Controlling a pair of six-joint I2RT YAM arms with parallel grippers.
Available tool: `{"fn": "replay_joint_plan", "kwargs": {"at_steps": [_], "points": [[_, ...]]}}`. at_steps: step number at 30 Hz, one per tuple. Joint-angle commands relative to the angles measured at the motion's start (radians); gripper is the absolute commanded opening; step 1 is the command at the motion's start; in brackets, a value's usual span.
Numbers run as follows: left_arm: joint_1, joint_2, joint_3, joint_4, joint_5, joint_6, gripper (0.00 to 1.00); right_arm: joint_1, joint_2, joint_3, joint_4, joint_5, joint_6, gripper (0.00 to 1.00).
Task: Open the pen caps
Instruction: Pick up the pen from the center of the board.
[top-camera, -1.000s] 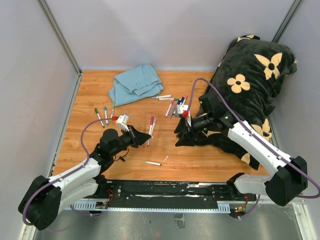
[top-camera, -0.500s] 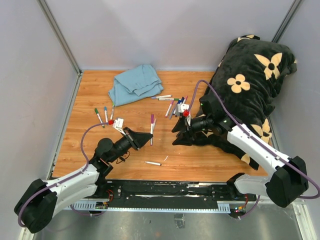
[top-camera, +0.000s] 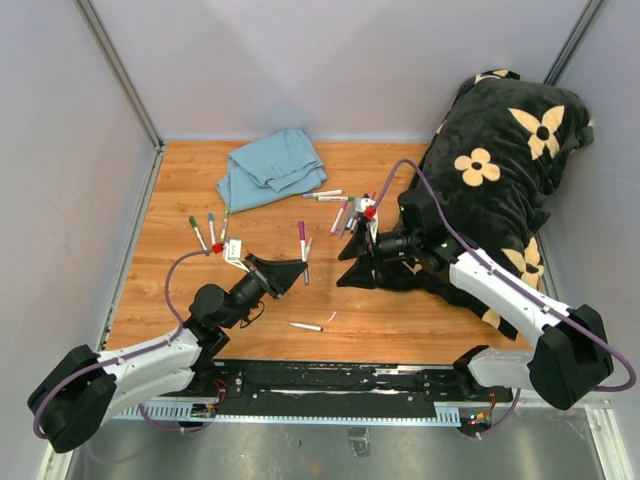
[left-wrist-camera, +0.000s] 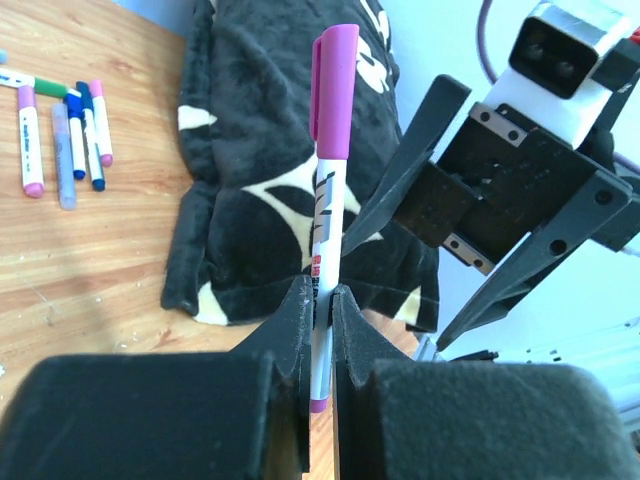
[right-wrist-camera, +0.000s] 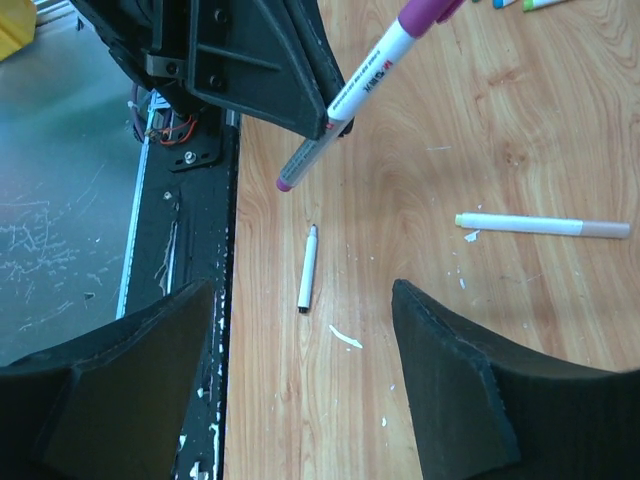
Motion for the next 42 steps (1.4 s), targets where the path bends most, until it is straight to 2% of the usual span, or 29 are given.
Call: {"fn": "replay_joint_plan", "kwargs": {"at_steps": [1, 4, 11, 17, 26, 34, 39, 42], "points": [[-0.034, 0.026, -0.017, 0.133, -0.075, 0.011, 0.00, -0.004, 0.012, -0.079, 0.227, -0.005, 0.248, 0.77], [-0.069, 0.047, -0.012, 0.175, -0.129, 0.014, 0.00, 0.006, 0.018, -0.133, 0.363, 0.014, 0.373, 0.77], [-0.164, 0.156, 0.002, 0.307, -0.267, 0.038, 0.00, 0.053, 0.042, -0.142, 0.423, 0.087, 0.530, 0.75], [-0.200, 0.281, 0.026, 0.431, -0.288, 0.040, 0.00, 0.083, 0.068, -0.139, 0.422, 0.108, 0.568, 0.71], [-0.243, 0.364, 0.060, 0.477, -0.318, 0.048, 0.00, 0.106, 0.107, -0.115, 0.388, 0.124, 0.559, 0.65], [-0.267, 0.409, 0.067, 0.506, -0.345, 0.045, 0.00, 0.109, 0.118, -0.103, 0.381, 0.114, 0.553, 0.45], [-0.271, 0.419, 0.067, 0.516, -0.344, 0.043, 0.00, 0.109, 0.118, -0.094, 0.377, 0.098, 0.547, 0.17], [-0.270, 0.409, 0.061, 0.515, -0.345, 0.043, 0.00, 0.109, 0.117, -0.083, 0.359, 0.084, 0.531, 0.03]]}}
